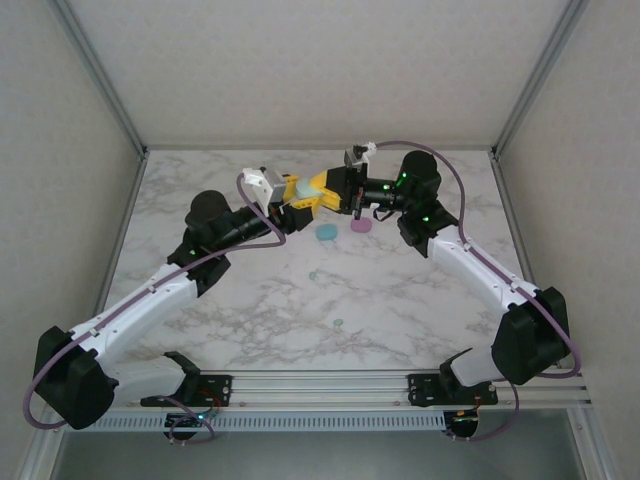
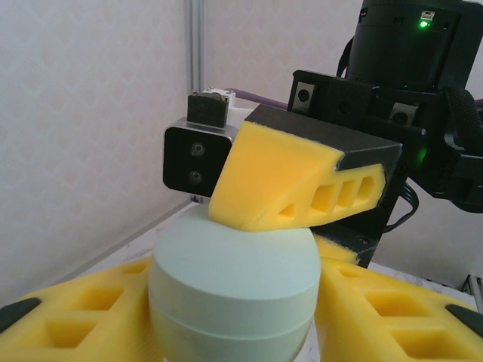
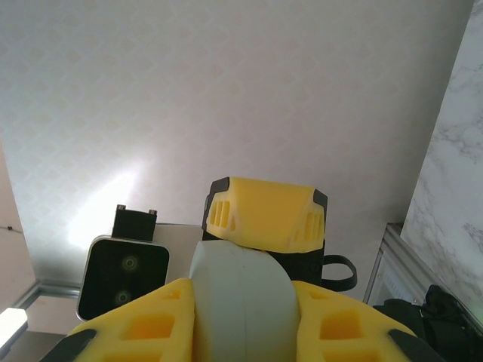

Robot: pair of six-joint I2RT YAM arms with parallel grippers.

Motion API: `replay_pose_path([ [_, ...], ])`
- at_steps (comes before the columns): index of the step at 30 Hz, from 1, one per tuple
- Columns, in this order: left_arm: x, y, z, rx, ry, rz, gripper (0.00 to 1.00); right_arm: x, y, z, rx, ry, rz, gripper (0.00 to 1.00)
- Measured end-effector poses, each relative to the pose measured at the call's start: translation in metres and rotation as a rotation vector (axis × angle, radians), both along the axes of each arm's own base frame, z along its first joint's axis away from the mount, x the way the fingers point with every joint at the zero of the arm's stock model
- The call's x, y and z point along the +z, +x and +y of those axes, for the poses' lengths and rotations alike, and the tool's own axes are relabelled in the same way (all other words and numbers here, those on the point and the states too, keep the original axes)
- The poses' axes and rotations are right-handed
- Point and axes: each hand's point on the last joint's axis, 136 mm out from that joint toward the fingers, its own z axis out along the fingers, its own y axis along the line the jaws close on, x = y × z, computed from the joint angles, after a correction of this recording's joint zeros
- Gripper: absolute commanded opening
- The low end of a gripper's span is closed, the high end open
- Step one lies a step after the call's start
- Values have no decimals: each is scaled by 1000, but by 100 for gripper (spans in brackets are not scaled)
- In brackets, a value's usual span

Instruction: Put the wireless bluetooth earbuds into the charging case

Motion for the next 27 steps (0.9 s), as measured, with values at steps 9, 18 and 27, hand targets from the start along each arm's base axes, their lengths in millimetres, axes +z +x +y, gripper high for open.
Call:
replay_pose_path([
  [9, 2, 0, 0, -3, 6, 1, 51, 5, 0, 0, 0, 15, -11, 6],
  [18, 0, 0, -1, -3, 12, 8, 51, 6, -1, 0, 1, 20, -11, 6],
  [27, 0, 0, -1, -3, 11, 9, 49, 4, 0, 0, 0, 12, -8, 6],
])
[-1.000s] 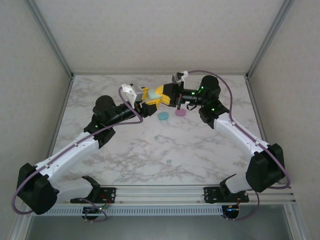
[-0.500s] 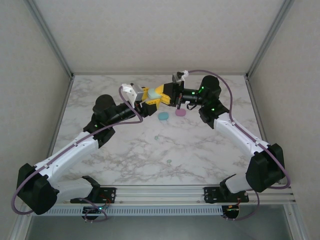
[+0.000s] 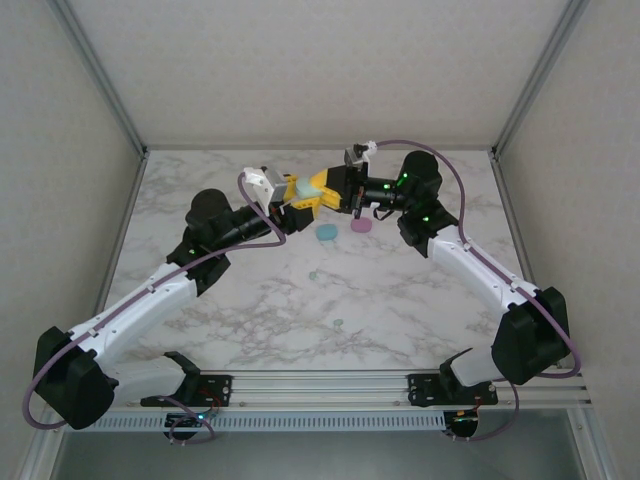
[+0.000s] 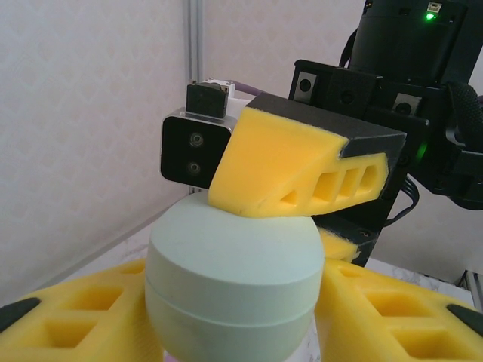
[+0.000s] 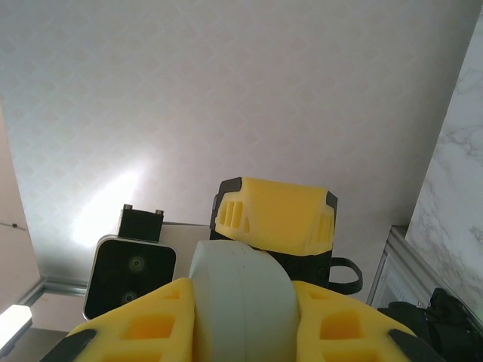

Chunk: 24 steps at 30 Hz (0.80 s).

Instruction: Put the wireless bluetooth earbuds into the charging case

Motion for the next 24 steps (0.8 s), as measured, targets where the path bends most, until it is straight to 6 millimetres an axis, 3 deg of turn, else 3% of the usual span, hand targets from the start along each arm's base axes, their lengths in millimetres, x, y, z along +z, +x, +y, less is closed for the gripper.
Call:
replay_pose_path([
  [7, -1, 0, 0, 0, 2, 2, 38, 0, 0, 0, 0, 0, 0, 8],
  [10, -1, 1, 0, 2, 3, 3, 31, -1, 0, 0, -1, -2, -2, 19],
  [13, -5, 0, 0, -2, 13, 15, 26, -5, 0, -1, -11, -21, -3, 40],
  [19, -11, -1, -3, -21, 29, 36, 24, -17, 2, -5, -58, -111, -38, 67],
  [24, -11, -4, -4, -38, 30, 35, 23, -13, 6, -15, -140, -227, -166, 73],
])
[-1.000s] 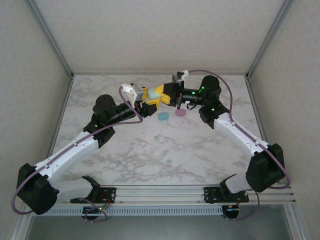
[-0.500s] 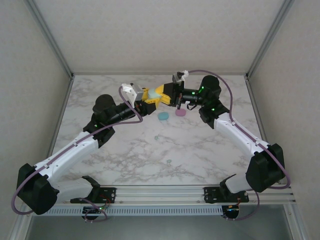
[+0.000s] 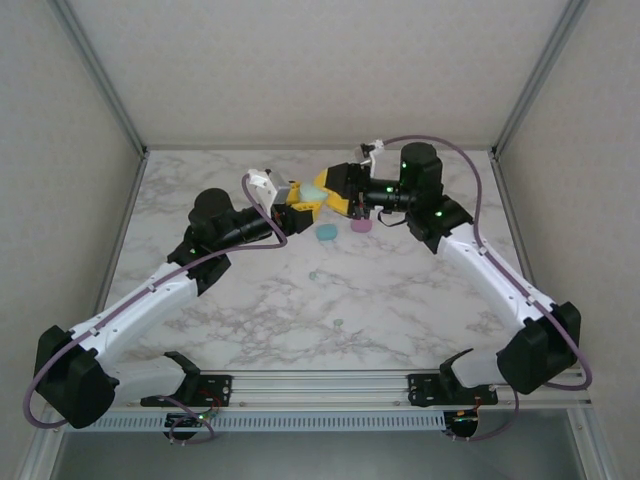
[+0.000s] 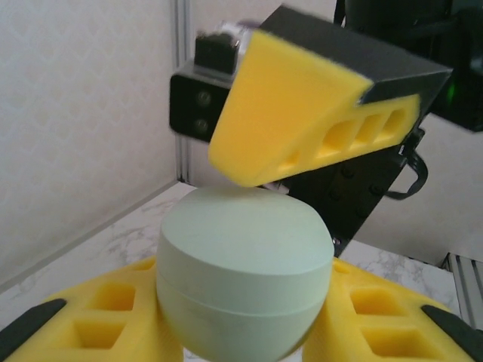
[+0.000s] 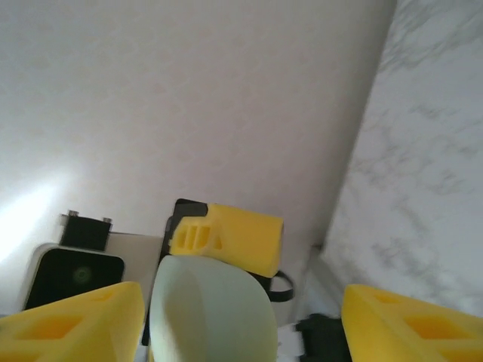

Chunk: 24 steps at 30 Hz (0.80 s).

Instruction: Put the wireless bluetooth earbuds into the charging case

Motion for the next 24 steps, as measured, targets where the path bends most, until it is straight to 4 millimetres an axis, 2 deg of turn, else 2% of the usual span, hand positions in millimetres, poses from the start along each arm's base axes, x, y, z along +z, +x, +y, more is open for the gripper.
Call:
replay_pose_path([
  [3, 0, -2, -1, -11, 0, 0, 23, 12, -1, -15, -68, -90, -166, 72],
  [6, 0, -3, -2, -21, -3, 5, 23, 24, -13, -29, -74, -168, -397, 72],
  [9, 1, -5, -2, -34, -9, 12, 23, 30, -24, -36, -38, -237, -550, 72],
  [11, 3, -6, -3, -41, -19, 15, 23, 32, -24, -36, -2, -286, -610, 72],
  [14, 5, -9, -3, -56, -30, 20, 23, 29, -19, -31, 55, -333, -646, 72],
  [20, 5, -12, -6, -86, -42, 41, 23, -1, -23, -25, 162, -387, -616, 73],
  [24, 4, -14, -8, -103, -42, 49, 23, -6, -24, -26, 171, -402, -617, 72],
])
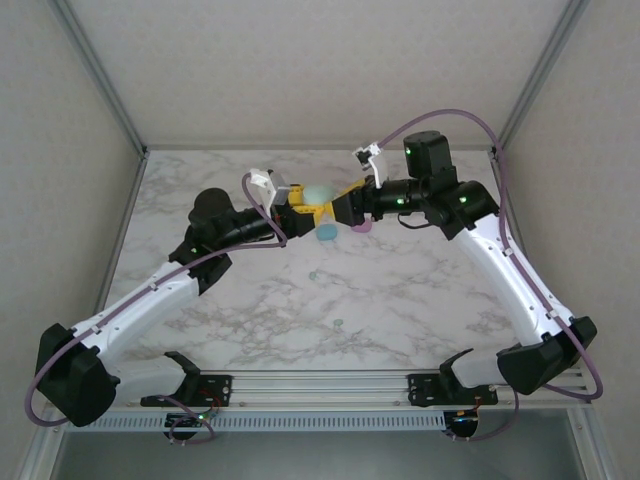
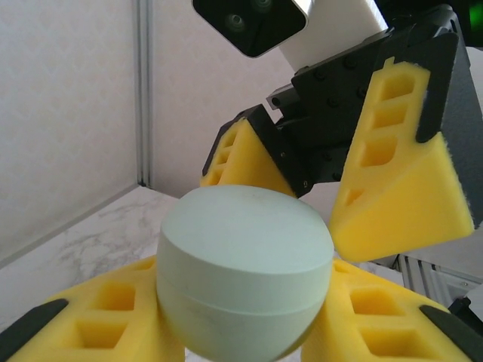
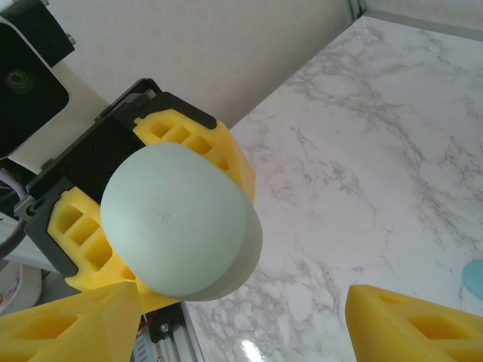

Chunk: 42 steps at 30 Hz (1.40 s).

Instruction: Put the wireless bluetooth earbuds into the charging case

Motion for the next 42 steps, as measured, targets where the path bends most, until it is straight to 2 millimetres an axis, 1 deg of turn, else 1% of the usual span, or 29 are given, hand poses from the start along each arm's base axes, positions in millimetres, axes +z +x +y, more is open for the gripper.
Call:
replay_pose_path([
  [9, -7, 4, -1, -6, 13, 18, 23, -5, 10, -5, -83, -46, -17, 73],
  [16, -15, 2, -2, -21, 36, 46, 23, 11, 19, -6, -136, -7, -38, 74],
  [23, -15, -3, -3, -44, 41, 39, 23, 19, 43, -13, -274, -11, -14, 76],
  [28, -15, -1, -3, -34, 44, 26, 24, 28, 42, -11, -280, 32, 18, 79],
  [30, -13, -1, -1, -23, 42, 19, 24, 35, 40, -14, -300, 48, 16, 80],
  [31, -11, 0, 0, -13, 39, 15, 24, 39, 39, -18, -317, 56, 3, 82],
  [32, -10, 0, 2, -5, 35, 12, 24, 42, 37, -25, -341, 60, -15, 81],
  [33, -9, 0, 3, 4, 30, 6, 24, 44, 34, -32, -364, 61, -29, 77],
  [35, -7, 2, 8, 27, 19, -2, 23, 47, 28, -52, -437, 54, -53, 65],
  [36, -8, 3, 12, 39, 16, 0, 24, 45, 28, -62, -479, 43, -53, 62],
  [37, -9, 6, 16, 56, 12, 2, 24, 41, 30, -72, -523, 25, -41, 56],
  [39, -11, 10, 26, 97, 3, 9, 24, 23, 36, -89, -601, -33, 9, 44],
  [40, -12, 13, 32, 121, -1, 14, 24, 7, 40, -92, -622, -68, 57, 39],
  [41, -13, 14, 38, 143, -5, 15, 24, -14, 42, -92, -627, -110, 114, 36],
  [42, -13, 15, 43, 163, -8, 13, 24, -36, 43, -89, -620, -142, 174, 36],
])
